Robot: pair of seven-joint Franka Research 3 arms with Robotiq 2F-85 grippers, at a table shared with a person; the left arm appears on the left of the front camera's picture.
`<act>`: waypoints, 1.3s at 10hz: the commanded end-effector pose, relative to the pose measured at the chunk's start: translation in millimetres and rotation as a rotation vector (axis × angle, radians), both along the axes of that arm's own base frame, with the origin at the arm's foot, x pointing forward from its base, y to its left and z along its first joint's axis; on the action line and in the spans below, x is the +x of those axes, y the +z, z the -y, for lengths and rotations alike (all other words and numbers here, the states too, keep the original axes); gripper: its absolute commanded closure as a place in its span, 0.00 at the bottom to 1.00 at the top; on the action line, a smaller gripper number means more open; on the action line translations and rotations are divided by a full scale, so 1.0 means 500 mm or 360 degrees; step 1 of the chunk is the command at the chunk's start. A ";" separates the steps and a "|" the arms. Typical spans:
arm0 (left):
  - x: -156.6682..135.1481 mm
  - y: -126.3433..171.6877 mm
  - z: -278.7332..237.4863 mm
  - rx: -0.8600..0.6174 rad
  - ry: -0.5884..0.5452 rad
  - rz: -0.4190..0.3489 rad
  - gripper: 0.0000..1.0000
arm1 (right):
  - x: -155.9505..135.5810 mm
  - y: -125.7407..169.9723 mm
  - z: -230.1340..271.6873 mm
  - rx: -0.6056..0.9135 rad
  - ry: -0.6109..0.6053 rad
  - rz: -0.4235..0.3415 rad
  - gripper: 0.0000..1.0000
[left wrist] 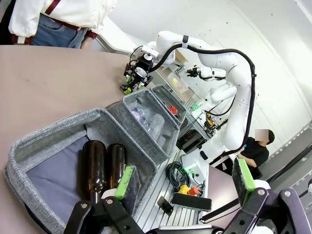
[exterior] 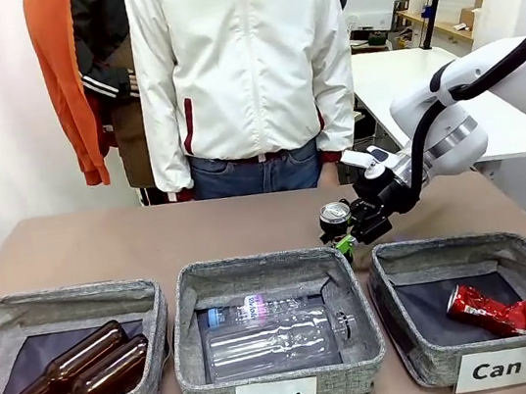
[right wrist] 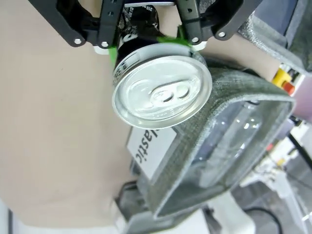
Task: Sort the can waste into the basket.
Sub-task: Pick up the can waste from the table and place it in the right Fabric basket.
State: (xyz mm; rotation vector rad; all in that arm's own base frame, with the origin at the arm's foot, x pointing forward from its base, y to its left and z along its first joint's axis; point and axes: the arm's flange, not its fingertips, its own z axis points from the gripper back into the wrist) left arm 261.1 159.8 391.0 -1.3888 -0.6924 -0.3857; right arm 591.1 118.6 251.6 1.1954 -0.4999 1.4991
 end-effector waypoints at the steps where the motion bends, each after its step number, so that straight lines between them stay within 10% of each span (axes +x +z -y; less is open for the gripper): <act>1: -0.002 0.011 0.004 -0.0029 0.0011 -0.0007 0.00 | 0.013 0.001 0.008 0.0090 0.0000 0.0028 0.87; 5: -0.002 0.011 0.004 -0.0029 0.0011 -0.0007 0.00 | 0.014 0.010 0.017 0.0082 -0.0024 0.0036 1.00; 9: -0.002 0.011 0.004 -0.0029 0.0011 -0.0007 0.00 | -0.040 0.209 0.037 -0.0168 -0.0101 0.0260 1.00; 13: -0.002 0.011 0.004 -0.0029 0.0011 -0.0007 0.00 | -0.271 0.356 0.062 -0.1223 -0.0134 0.0518 1.00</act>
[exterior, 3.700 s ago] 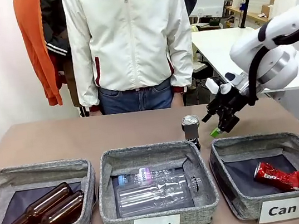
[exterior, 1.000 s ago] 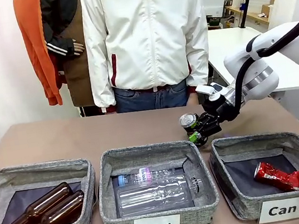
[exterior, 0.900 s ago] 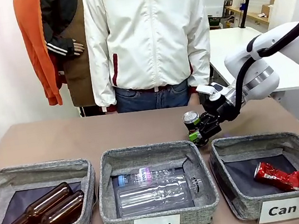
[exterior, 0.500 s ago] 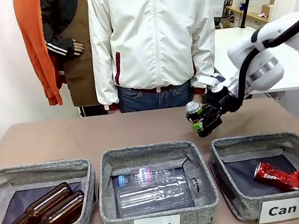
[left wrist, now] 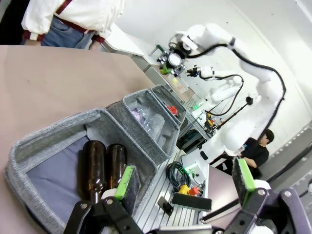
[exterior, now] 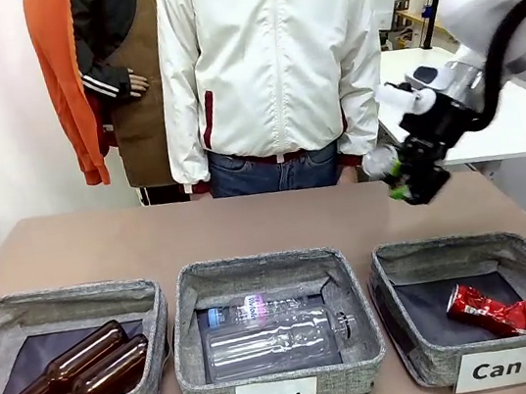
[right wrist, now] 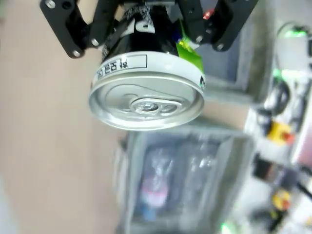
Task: Sort the can waste into the basket.
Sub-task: Pick up the can waste from the table and place it in the right Fabric basket.
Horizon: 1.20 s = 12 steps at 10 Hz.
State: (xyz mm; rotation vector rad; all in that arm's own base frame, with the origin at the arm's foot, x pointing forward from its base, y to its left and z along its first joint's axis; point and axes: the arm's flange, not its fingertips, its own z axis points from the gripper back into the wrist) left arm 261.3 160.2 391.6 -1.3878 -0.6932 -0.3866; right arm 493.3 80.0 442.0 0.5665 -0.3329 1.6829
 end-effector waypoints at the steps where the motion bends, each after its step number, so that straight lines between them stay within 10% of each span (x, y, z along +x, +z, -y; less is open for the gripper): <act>1: -0.003 0.010 0.005 -0.0030 0.0010 -0.0009 0.00 | -0.137 -0.024 -0.009 -0.0701 -0.0204 0.0061 1.00; 3: -0.003 0.010 0.005 -0.0030 0.0010 -0.0009 0.00 | -0.197 -0.038 0.015 -0.1119 -0.0276 0.0141 1.00; 11: -0.003 0.010 0.005 -0.0030 0.0010 -0.0009 0.00 | -0.179 -0.047 0.040 -0.1106 -0.0299 0.0093 1.00; 12: -0.003 0.010 0.005 -0.0030 0.0010 -0.0009 0.00 | -0.179 -0.049 0.039 -0.1088 -0.0289 0.0091 0.43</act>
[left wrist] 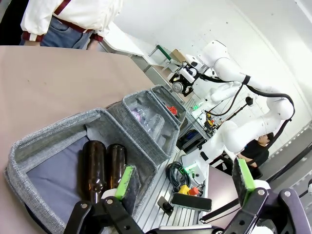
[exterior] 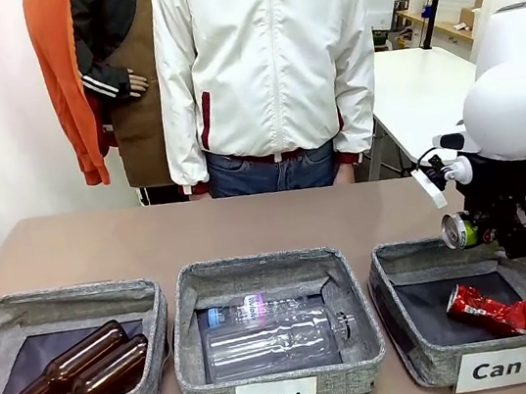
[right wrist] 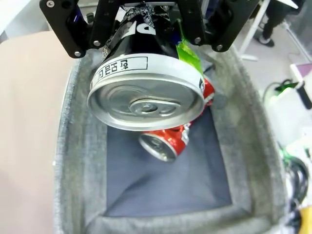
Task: Sort the can waste into the basket.
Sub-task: Pick up the can waste from the table and place it in the right Fabric basket.
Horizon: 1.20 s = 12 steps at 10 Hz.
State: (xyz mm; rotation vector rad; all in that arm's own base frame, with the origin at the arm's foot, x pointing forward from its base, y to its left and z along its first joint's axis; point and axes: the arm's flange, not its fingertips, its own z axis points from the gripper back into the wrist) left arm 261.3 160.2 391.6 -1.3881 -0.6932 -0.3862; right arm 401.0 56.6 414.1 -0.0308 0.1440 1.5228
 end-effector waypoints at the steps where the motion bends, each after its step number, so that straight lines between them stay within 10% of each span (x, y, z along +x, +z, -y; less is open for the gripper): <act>1: -0.003 0.010 0.005 -0.0030 0.0010 -0.0009 0.00 | 0.005 0.006 -0.008 -0.0006 -0.0008 -0.0025 0.43; 2: -0.003 0.010 0.005 -0.0030 0.0010 -0.0009 0.00 | 0.006 0.005 -0.009 -0.0010 -0.0019 -0.0033 0.00; 3: -0.003 0.010 0.005 -0.0030 0.0010 -0.0009 0.00 | 0.006 0.005 -0.009 -0.0018 -0.0034 -0.0036 0.41; 4: -0.003 0.010 0.005 -0.0030 0.0010 -0.0009 0.00 | 0.007 0.007 -0.010 -0.0013 -0.0056 -0.0038 0.00; 9: -0.003 0.010 0.005 -0.0030 0.0010 -0.0009 0.00 | 0.011 0.038 -0.006 0.0256 -0.0281 -0.0051 0.00; 11: -0.003 0.010 0.005 -0.0030 0.0010 -0.0009 0.00 | 0.040 0.085 -0.012 0.1029 -0.0679 0.0142 0.00; 12: -0.003 0.010 0.005 -0.0030 0.0010 -0.0009 0.00 | 0.059 0.105 -0.014 0.1405 -0.1066 0.0011 0.00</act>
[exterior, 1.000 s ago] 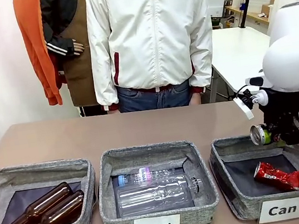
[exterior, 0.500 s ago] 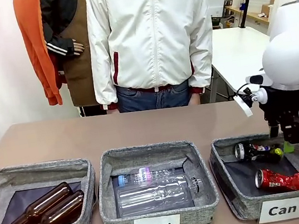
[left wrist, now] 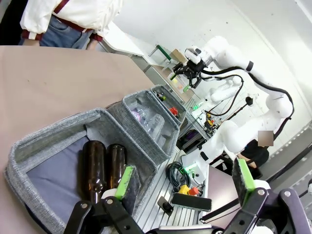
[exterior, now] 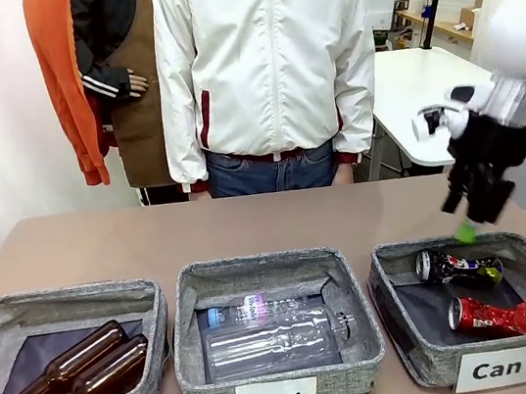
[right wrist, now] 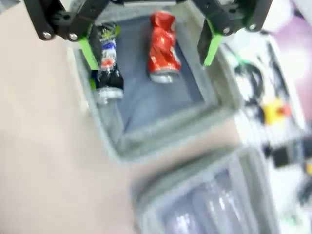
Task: Sort the can waste into the basket.
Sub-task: Pick up the can waste from the table and place it in the right Fabric basket.
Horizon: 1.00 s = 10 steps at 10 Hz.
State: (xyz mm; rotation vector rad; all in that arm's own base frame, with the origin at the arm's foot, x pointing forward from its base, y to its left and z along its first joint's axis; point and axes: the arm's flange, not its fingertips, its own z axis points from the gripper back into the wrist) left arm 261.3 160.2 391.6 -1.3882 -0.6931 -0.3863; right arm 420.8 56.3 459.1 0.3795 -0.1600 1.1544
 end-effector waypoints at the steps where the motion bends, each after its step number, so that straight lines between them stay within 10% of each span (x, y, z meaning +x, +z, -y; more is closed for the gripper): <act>1: -0.003 0.010 0.005 -0.0029 0.0010 -0.0009 0.00 | 0.027 0.026 -0.012 0.0976 -0.0437 -0.0199 0.00; 6: -0.003 0.010 0.005 -0.0029 0.0010 -0.0009 0.00 | 0.064 0.016 0.114 0.1543 -0.1210 -0.0531 0.00; 7: -0.003 0.010 0.005 -0.0029 0.0010 -0.0009 0.00 | 0.059 0.017 0.075 0.1014 -0.0668 -0.0467 0.00; 10: -0.003 0.010 0.005 -0.0029 0.0010 -0.0009 0.00 | 0.059 0.017 0.075 0.1014 -0.0668 -0.0467 0.00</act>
